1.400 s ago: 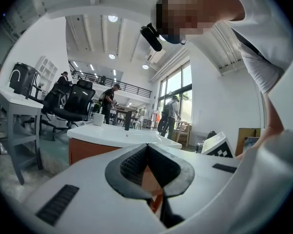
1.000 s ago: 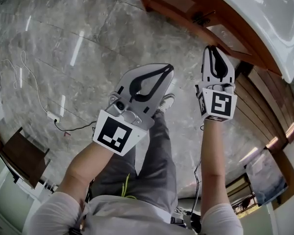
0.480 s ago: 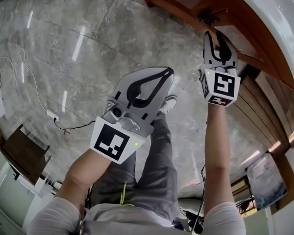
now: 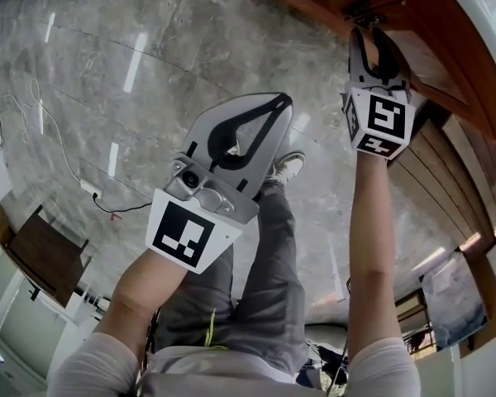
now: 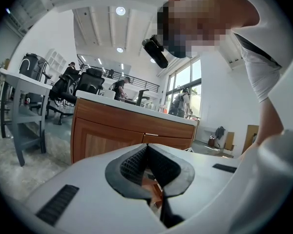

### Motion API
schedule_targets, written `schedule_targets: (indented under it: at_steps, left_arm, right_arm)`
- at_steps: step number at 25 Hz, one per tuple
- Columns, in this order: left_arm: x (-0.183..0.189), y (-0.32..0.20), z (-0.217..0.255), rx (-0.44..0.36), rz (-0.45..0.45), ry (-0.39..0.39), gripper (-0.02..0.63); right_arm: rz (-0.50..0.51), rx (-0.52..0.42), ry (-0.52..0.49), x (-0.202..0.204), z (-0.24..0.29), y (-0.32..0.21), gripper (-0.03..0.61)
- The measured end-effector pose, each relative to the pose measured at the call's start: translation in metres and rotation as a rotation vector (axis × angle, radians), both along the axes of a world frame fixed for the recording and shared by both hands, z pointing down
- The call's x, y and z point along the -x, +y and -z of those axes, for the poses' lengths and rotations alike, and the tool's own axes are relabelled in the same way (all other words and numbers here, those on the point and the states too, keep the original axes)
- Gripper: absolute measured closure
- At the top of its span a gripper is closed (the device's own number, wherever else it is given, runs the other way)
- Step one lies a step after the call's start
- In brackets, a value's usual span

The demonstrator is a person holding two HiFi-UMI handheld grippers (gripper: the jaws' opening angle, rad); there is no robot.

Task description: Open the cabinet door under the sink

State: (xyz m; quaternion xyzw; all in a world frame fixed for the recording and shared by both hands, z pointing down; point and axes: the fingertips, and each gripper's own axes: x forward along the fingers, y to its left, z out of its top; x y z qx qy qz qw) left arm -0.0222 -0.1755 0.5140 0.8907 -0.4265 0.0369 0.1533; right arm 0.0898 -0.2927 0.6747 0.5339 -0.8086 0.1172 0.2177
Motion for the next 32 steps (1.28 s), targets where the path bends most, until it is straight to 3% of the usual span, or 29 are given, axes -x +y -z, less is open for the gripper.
schedule_targets:
  at_steps: [8, 20, 32]
  left_arm:
    - [0.006, 0.004, -0.020, 0.025, 0.007, 0.000, 0.595]
    - [0.011, 0.005, -0.029, 0.044, 0.016, -0.002, 0.595]
    - [0.009, 0.006, -0.035, 0.048, 0.011, 0.016, 0.595]
  right_arm:
    - [-0.067, -0.028, 0.050, -0.004, -0.014, -0.012, 0.463]
    - [-0.106, 0.021, 0.074, -0.009, -0.028, -0.012, 0.480]
    - [-0.054, 0.022, 0.075, 0.003, -0.025, 0.000, 0.505]
